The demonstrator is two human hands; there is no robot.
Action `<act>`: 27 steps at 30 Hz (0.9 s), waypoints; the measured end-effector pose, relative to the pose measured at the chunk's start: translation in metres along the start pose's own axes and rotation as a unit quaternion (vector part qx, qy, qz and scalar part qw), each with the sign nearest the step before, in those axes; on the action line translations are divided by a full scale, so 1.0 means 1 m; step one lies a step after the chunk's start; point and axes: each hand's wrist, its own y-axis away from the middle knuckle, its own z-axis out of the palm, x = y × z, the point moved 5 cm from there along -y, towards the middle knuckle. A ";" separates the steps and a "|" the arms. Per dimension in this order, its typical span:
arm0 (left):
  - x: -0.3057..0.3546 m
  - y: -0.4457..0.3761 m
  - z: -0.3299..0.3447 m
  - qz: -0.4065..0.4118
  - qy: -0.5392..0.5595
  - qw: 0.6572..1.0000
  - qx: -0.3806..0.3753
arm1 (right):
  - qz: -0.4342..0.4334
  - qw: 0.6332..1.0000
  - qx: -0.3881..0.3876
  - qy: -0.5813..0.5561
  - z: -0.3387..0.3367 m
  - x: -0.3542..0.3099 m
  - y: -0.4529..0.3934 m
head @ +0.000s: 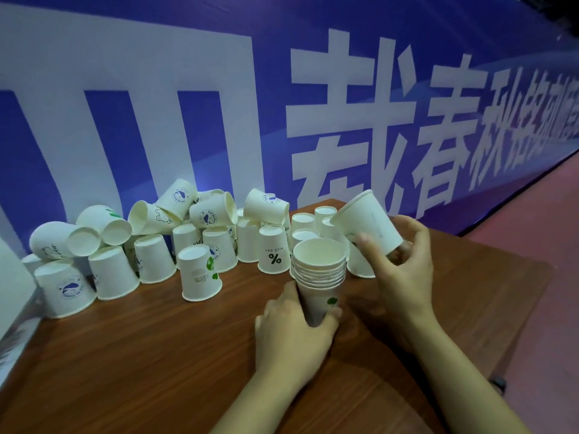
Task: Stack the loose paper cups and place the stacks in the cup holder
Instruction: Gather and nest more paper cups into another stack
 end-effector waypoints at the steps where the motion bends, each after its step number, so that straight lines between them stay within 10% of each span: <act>1: 0.000 0.000 0.000 0.000 -0.004 1.000 -0.003 | -0.005 1.000 -0.008 0.011 0.002 0.000 0.000; 27: 0.012 0.007 -0.002 0.035 -0.017 0.998 -0.039 | -0.035 0.984 -0.167 -0.051 0.035 -0.021 0.017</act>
